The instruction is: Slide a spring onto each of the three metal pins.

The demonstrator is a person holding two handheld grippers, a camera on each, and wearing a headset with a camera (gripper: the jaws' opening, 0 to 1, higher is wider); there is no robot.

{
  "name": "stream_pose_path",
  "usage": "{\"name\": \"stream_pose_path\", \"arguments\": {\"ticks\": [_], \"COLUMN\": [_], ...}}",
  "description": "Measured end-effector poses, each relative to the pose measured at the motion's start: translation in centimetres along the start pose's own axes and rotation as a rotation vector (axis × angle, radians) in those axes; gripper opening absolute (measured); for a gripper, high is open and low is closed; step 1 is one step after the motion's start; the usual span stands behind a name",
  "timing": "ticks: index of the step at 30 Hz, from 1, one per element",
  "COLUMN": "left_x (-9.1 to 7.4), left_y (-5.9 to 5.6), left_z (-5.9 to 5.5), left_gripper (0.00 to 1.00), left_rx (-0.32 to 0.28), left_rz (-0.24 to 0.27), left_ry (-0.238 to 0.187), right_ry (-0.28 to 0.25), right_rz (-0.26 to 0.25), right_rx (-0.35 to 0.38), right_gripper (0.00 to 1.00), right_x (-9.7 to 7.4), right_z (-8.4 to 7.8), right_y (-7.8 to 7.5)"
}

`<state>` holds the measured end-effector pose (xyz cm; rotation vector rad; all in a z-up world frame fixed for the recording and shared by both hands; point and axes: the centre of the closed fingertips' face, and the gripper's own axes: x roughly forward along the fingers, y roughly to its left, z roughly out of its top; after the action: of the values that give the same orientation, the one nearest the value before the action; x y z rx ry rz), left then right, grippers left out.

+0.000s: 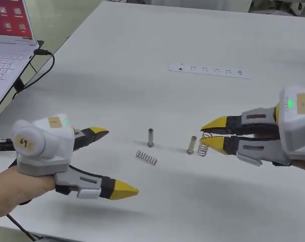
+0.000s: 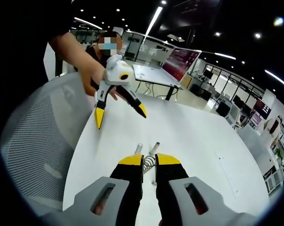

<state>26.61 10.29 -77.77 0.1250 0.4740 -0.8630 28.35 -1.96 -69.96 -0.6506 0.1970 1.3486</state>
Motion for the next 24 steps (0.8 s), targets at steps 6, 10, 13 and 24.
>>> {"name": "stream_pose_path", "arguments": {"ticks": [6, 10, 13, 24], "left_x": [-0.4, -0.7, -0.8, -1.2], "left_y": [0.3, 0.5, 0.6, 0.9], "left_z": [-0.4, -0.5, -0.6, -0.5], "left_gripper": [0.98, 0.98, 0.98, 0.98], "left_rx": [-0.007, -0.014, -0.015, -0.026], "left_rz": [0.014, 0.025, 0.026, 0.041], "left_ry": [0.004, 0.001, 0.003, -0.006], "right_ry": [0.008, 0.019, 0.024, 0.05], "right_rz": [-0.025, -0.04, -0.053, -0.086], "right_rx": [0.032, 0.029, 0.028, 0.035], "right_gripper": [0.07, 0.07, 0.07, 0.07], "right_x": [0.3, 0.6, 1.0, 2.6], "right_z": [-0.7, -0.9, -1.0, -2.3], "right_y": [-1.5, -2.4, -3.0, -5.3]}}
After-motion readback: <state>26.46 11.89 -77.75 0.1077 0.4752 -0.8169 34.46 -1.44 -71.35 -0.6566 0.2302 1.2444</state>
